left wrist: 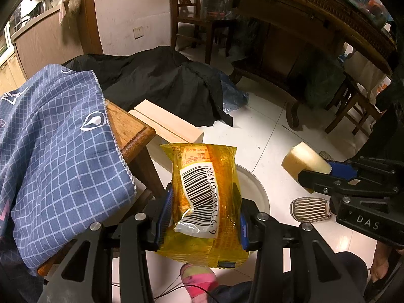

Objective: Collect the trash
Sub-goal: 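Open the right gripper to drop the sponge while the left gripper releases the snack bag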

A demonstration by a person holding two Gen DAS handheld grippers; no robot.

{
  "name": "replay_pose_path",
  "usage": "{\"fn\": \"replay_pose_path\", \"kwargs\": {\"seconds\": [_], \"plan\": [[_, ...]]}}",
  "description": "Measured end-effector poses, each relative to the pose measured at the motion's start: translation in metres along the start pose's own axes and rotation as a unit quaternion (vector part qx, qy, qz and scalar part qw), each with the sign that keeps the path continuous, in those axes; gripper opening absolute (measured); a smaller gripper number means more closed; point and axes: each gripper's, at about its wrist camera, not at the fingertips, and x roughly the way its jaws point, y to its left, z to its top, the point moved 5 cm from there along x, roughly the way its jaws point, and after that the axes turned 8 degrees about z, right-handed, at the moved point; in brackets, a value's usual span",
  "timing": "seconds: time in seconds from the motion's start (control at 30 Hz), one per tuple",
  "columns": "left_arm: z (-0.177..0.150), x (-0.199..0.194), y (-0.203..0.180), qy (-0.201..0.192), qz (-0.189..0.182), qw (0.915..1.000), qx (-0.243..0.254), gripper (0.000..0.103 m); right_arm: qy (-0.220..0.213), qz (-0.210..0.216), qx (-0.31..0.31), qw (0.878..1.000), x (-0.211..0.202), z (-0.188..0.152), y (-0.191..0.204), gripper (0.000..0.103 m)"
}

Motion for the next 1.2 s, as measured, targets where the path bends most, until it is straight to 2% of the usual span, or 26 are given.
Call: {"fn": "replay_pose_path", "kwargs": {"seconds": [0.77, 0.9, 1.03, 1.1, 1.2], "plan": [[-0.0032, 0.0012, -0.0003, -0.002, 0.01, 0.9999, 0.004, 0.046, 0.0, 0.004, 0.001, 1.0, 0.0021, -0.0038, 0.0011, 0.031], [-0.0018, -0.0008, 0.0009, -0.007, 0.016, 0.9999, 0.001, 0.061, -0.001, 0.005, 0.004, 1.0, 0.0024, -0.0038, 0.0, 0.037], [0.0005, -0.0024, 0.0011, -0.01, 0.019, 0.9998, 0.004, 0.071, -0.004, 0.006, 0.007, 1.0, 0.0023, -0.0029, -0.002, 0.043], [0.0011, -0.0024, 0.0009, -0.011, 0.021, 0.9997, 0.005, 0.073, -0.009, 0.005, 0.008, 1.0, 0.0008, -0.0016, -0.0032, 0.047], [0.0009, -0.0021, 0.0014, -0.01, 0.022, 0.9997, 0.003, 0.073, -0.013, 0.004, 0.01, 1.0, -0.0011, -0.0002, -0.006, 0.048]]}}
